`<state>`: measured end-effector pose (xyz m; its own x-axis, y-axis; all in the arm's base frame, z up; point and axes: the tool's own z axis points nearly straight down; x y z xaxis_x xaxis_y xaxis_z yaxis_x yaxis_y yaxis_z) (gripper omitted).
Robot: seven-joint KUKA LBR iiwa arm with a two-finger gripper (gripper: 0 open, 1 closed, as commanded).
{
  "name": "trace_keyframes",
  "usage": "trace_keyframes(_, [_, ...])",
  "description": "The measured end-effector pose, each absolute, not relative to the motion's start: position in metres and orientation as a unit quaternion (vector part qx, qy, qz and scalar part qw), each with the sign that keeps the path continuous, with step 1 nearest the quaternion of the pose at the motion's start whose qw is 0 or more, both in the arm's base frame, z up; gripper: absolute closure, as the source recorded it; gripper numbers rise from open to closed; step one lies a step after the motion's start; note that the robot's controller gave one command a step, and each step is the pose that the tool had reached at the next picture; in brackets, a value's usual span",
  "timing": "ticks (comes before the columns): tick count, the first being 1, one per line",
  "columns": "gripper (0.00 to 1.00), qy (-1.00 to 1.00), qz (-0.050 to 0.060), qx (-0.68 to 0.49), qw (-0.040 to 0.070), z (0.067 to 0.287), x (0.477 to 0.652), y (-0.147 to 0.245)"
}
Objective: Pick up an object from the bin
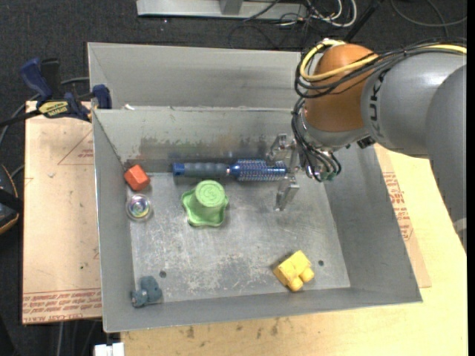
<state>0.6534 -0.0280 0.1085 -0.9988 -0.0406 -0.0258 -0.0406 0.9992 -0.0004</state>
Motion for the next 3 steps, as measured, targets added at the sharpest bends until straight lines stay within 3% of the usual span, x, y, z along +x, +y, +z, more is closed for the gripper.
trace_keyframes(1, [1.00, 1.000, 0.000, -0.021, 0.003, 0.100, 0.648, -0.027])
trace_keyframes(2, [0.00, 1.000, 0.001, -0.022, -0.014, 0.096, 0.641, -0.028])
trace_keyframes(3, [0.00, 0.997, -0.002, -0.074, -0.013, 0.113, 0.651, 0.023])
